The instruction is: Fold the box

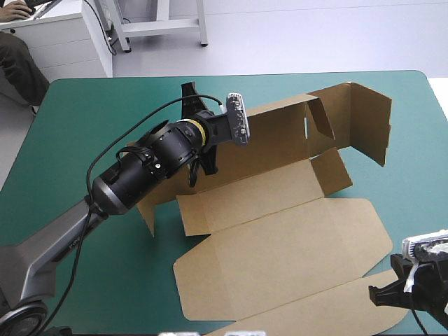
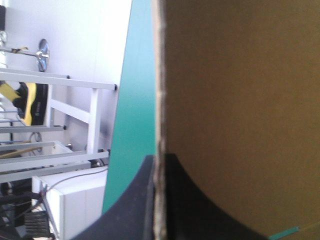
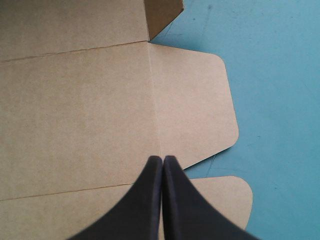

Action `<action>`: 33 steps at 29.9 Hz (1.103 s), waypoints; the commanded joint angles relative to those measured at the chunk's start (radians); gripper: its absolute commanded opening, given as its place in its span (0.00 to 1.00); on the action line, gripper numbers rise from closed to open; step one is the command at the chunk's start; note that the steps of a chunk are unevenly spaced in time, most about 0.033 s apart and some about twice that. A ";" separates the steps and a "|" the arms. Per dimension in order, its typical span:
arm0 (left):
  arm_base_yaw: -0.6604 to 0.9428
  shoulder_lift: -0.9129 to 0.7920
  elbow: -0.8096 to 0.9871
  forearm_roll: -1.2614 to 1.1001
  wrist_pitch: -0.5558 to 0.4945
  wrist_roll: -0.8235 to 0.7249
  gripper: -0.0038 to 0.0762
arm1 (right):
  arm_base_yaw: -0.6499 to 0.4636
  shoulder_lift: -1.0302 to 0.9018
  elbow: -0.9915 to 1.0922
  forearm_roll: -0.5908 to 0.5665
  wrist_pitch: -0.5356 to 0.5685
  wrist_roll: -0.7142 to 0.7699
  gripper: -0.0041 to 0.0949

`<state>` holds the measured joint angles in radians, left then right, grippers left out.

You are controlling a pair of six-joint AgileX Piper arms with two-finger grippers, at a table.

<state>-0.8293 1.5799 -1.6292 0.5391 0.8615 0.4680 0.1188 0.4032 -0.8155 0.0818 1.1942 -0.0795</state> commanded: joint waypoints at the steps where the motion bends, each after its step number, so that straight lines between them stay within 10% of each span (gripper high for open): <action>1: -0.011 -0.044 -0.020 0.107 -0.109 -0.007 0.04 | -0.004 0.008 -0.026 -0.001 -0.056 0.005 0.02; 18: -0.062 -0.111 -0.003 0.089 -0.133 0.166 0.04 | -0.004 0.008 -0.026 0.001 -0.053 0.056 0.02; 33: -0.060 -0.111 0.283 0.175 -0.353 0.063 0.04 | -0.004 0.008 -0.026 0.037 -0.048 0.058 0.02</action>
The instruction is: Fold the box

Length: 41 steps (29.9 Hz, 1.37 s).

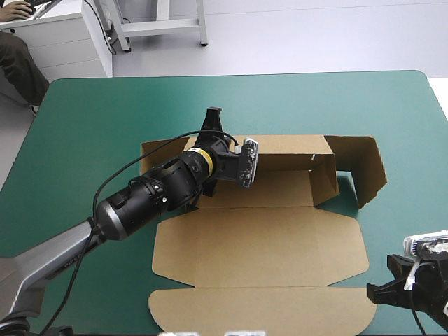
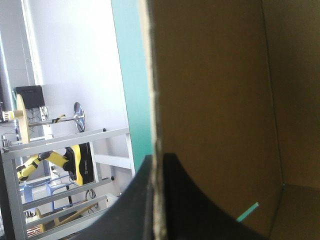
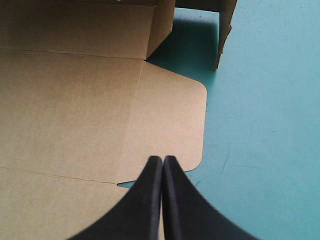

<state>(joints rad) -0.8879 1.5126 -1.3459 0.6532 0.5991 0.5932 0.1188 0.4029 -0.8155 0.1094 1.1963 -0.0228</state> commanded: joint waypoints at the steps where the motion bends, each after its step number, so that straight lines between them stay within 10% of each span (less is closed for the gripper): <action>1: -0.001 -0.043 0.011 0.088 -0.102 -0.092 0.04 | -0.004 0.008 -0.026 0.010 -0.050 0.001 0.02; 10: 0.076 -0.012 0.053 0.182 -0.133 -0.277 0.04 | -0.004 0.008 -0.026 0.012 -0.050 -0.003 0.08; 21: 0.080 0.004 0.053 0.182 -0.199 -0.285 0.04 | -0.004 0.122 -0.145 -0.021 -0.117 0.029 0.85; 31: 0.080 0.006 0.065 0.166 -0.218 -0.285 0.04 | -0.004 0.513 -0.447 -0.134 -0.239 0.082 0.86; 41: 0.078 0.006 0.065 0.171 -0.231 -0.285 0.04 | -0.004 1.081 -0.989 -0.134 -0.086 0.055 0.86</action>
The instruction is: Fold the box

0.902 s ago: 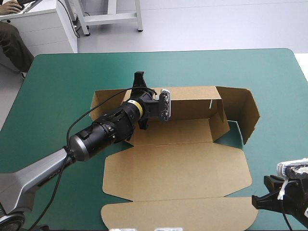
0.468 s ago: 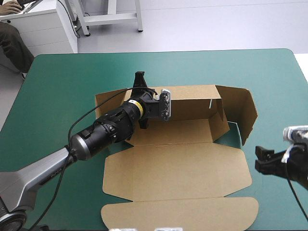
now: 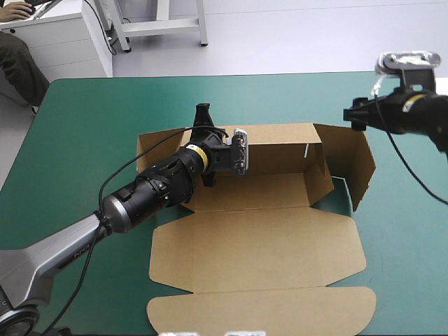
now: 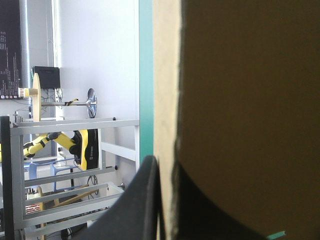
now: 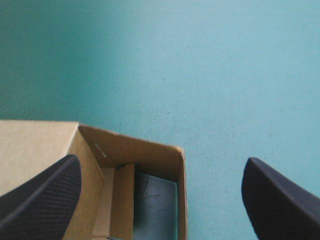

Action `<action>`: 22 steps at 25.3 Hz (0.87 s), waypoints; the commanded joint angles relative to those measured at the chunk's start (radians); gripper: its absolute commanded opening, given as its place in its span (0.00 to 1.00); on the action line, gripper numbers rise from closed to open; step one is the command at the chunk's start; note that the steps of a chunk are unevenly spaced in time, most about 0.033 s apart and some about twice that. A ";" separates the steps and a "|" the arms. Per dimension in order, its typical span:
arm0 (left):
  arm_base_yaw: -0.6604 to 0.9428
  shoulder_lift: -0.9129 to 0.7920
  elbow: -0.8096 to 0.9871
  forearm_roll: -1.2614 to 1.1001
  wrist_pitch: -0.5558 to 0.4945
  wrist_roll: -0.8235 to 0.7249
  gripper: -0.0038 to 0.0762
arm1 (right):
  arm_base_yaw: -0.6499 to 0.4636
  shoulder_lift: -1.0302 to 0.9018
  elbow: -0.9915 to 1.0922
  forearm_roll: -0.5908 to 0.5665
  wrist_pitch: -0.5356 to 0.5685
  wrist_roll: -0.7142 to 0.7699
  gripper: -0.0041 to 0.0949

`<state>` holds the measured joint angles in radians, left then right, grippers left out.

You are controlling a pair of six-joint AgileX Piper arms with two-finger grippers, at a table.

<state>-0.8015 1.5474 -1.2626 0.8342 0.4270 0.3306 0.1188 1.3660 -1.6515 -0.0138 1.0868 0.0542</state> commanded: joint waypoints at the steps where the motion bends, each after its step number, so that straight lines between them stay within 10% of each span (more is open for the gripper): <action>1: -0.009 -0.029 -0.018 -0.010 -0.057 -0.023 0.04 | -0.004 0.168 -0.216 -0.009 0.059 -0.029 0.86; 11: -0.009 -0.029 -0.018 -0.012 -0.037 -0.023 0.04 | -0.006 0.571 -0.510 0.104 0.167 -0.044 0.86; 22: -0.009 -0.029 -0.018 -0.012 -0.037 -0.023 0.04 | -0.103 0.520 -0.426 0.185 0.169 -0.106 0.86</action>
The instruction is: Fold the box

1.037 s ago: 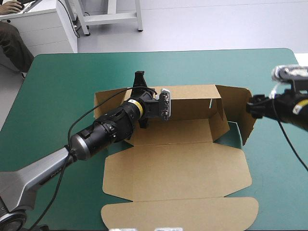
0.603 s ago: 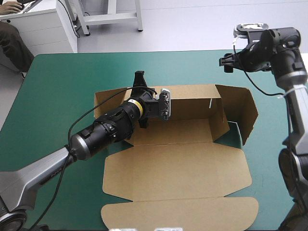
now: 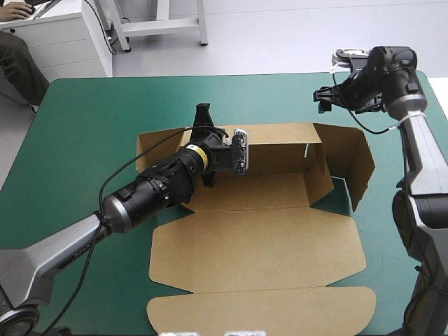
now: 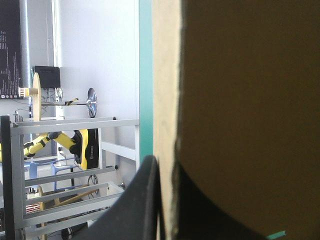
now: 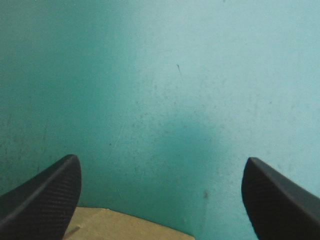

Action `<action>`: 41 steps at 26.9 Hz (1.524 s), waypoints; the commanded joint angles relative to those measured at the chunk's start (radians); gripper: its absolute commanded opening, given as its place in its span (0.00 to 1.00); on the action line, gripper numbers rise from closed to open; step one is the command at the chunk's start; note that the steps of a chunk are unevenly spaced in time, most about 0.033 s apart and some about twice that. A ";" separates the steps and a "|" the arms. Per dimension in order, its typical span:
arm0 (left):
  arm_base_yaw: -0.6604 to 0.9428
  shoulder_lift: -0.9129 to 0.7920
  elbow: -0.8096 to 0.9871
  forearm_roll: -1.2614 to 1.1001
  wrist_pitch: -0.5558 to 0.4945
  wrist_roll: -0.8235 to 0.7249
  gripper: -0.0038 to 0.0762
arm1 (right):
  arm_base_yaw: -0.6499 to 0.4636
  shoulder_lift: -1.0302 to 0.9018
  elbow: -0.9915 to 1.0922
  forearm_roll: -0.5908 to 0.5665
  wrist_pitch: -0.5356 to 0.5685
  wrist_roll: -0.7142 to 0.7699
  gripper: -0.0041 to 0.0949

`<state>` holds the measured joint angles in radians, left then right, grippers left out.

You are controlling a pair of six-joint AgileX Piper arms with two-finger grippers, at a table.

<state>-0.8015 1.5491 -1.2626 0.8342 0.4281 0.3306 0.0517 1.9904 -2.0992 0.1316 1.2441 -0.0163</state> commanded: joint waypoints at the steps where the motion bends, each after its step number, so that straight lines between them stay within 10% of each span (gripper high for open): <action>1: -0.009 -0.030 -0.018 -0.012 -0.038 -0.023 0.04 | -0.041 -0.121 0.054 0.034 0.011 -0.042 0.86; 22: -0.009 -0.030 -0.018 -0.015 0.085 -0.023 0.04 | -0.057 -0.462 0.567 0.152 -0.011 -0.196 0.81; 41: -0.009 -0.030 -0.018 -0.029 0.105 -0.025 0.04 | -0.057 -0.790 1.120 0.513 -0.457 -0.633 0.81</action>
<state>-0.8092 1.5491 -1.2635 0.8300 0.4741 0.3306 -0.0024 1.2470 -0.9897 0.5552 0.8254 -0.5701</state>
